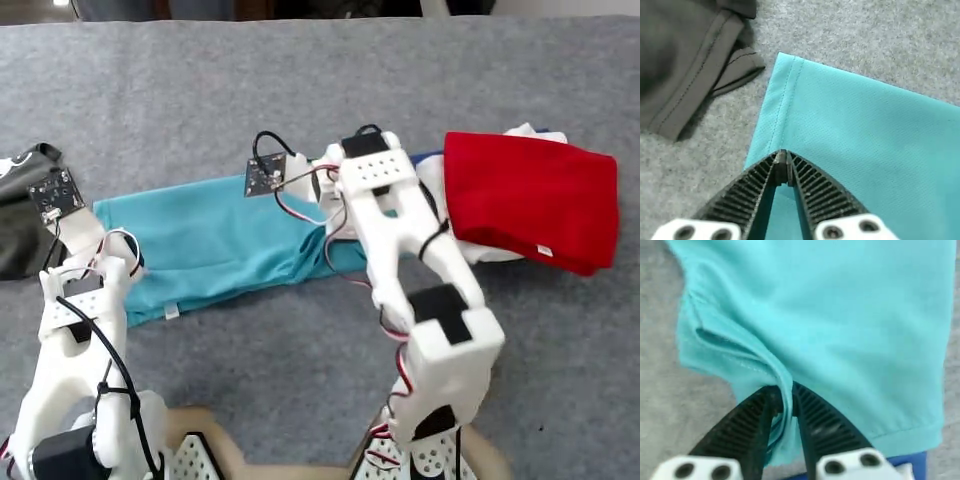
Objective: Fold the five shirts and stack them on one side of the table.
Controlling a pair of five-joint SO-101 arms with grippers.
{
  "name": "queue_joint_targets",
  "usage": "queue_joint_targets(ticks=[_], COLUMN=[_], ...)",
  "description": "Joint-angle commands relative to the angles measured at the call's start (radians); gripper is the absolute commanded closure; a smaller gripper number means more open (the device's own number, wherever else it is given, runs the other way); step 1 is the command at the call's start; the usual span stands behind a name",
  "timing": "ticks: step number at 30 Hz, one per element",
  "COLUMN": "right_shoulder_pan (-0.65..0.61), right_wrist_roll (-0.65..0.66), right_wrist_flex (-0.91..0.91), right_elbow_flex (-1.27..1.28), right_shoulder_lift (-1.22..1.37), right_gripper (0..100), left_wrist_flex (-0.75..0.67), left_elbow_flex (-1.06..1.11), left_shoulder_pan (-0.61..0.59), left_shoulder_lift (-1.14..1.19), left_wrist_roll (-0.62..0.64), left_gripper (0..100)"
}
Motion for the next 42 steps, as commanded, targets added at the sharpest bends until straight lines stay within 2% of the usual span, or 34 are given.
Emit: queue_joint_targets(ticks=[1,3,6,15,17,19,25,29,33,39,42], right_shoulder_pan=[0.014,0.015,0.014,0.015,0.014,0.008,0.009,-0.052,-0.138,-0.160,-0.144], right_wrist_roll=[0.008,-0.008,-0.097,-0.203,-0.201,-0.206,-0.207,-0.224,-0.354,-0.479,-0.517], right_wrist_flex=[-0.017,-0.012,-0.011,0.133,0.229,0.325,0.471,0.348,0.097,-0.253,-0.345], right_elbow_flex=[-0.117,-0.160,-0.209,-0.334,-0.351,-0.352,-0.170,0.091,0.275,0.280,0.205], right_shoulder_lift=[0.065,0.104,0.125,0.065,0.033,-0.021,-0.228,-0.351,-0.371,-0.219,-0.090], right_gripper=[96.6,91.7,87.0,87.1,88.7,98.6,98.5,98.5,98.4,98.4,98.4], left_wrist_flex=[-0.017,-0.017,-0.017,-0.017,-0.017,-0.017,-0.015,-0.012,-0.012,-0.011,-0.011], left_elbow_flex=[-0.001,-0.001,-0.001,-0.001,-0.001,-0.001,0.001,0.001,0.001,0.001,0.002], left_shoulder_pan=[0.010,0.010,0.010,0.010,0.010,0.010,0.010,0.010,0.008,0.005,0.004], left_shoulder_lift=[-0.032,-0.032,-0.032,-0.032,-0.032,-0.032,-0.032,-0.032,-0.032,-0.032,-0.032], left_wrist_roll=[0.000,0.000,0.000,0.000,0.000,0.000,0.000,0.000,0.000,0.000,0.000], left_gripper=[97,97,97,97,97,97,97,97,97,97,97])
